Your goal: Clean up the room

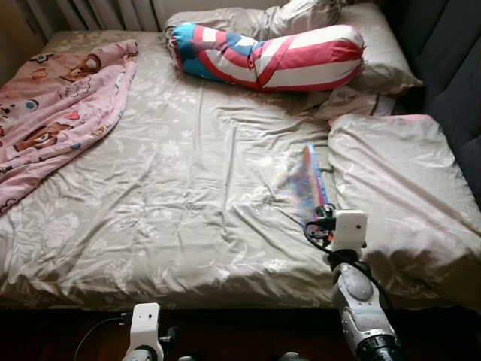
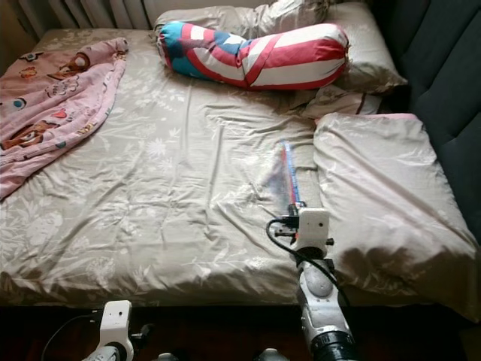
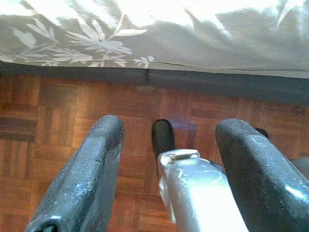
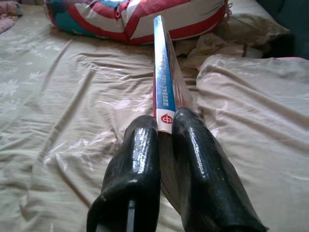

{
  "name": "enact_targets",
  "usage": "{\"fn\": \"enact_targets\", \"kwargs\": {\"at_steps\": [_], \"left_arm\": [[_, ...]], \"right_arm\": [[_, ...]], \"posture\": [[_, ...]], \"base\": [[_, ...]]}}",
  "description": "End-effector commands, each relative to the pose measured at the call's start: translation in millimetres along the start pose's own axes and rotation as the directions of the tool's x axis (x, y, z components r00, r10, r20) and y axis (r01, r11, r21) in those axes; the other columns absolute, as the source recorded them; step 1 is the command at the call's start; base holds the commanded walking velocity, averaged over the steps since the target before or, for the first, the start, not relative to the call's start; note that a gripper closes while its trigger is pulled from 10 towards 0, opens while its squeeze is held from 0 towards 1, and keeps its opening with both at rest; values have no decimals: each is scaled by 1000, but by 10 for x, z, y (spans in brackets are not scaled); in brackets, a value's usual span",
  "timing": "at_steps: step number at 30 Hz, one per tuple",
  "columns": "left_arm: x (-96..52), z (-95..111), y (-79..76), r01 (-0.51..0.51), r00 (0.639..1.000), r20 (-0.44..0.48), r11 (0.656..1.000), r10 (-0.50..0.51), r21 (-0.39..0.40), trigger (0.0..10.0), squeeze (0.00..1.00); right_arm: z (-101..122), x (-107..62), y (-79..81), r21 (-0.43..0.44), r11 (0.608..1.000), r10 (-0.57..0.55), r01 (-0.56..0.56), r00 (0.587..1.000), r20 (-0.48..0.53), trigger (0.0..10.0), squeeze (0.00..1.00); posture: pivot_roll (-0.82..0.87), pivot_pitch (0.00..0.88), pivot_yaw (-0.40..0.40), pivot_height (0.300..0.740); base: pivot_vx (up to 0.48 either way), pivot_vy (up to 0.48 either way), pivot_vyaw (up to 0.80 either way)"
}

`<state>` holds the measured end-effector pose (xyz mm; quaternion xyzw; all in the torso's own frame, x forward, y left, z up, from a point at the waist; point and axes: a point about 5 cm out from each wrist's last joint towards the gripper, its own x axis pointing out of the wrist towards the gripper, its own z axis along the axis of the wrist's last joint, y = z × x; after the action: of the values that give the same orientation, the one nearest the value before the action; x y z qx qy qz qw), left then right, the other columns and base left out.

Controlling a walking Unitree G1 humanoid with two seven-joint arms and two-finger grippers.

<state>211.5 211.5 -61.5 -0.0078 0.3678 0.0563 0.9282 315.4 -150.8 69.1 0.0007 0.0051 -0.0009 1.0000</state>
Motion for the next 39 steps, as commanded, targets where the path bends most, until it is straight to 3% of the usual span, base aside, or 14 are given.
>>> {"fn": "enact_targets", "kwargs": {"at_steps": [1,13,22,39], "left_arm": [[-34,-128,40,-8,999,-51,1000,7,-20,10000,0],[-61,-203,59,2,997,-72,1000,-3,-12,10000,0],[-55,-201,47,1,997,-83,1000,-2,-9,10000,0],[-44,-194,8,5,996,-92,1000,-4,7,10000,0]], "right_arm": [[63,14,49,8,1000,14,-15,999,37,10000,0],[64,18,45,7,1000,9,-10,999,37,10000,0],[64,33,57,17,1000,13,-13,999,30,10000,0],[60,15,65,9,1000,13,-13,999,38,10000,0]], "posture": [[-2,209,-6,740],[-4,205,-5,740],[-8,194,-5,740],[-12,182,-1,740]], "base": [[0,0,0],[0,0,0],[257,0,-371],[182,0,0]]}}
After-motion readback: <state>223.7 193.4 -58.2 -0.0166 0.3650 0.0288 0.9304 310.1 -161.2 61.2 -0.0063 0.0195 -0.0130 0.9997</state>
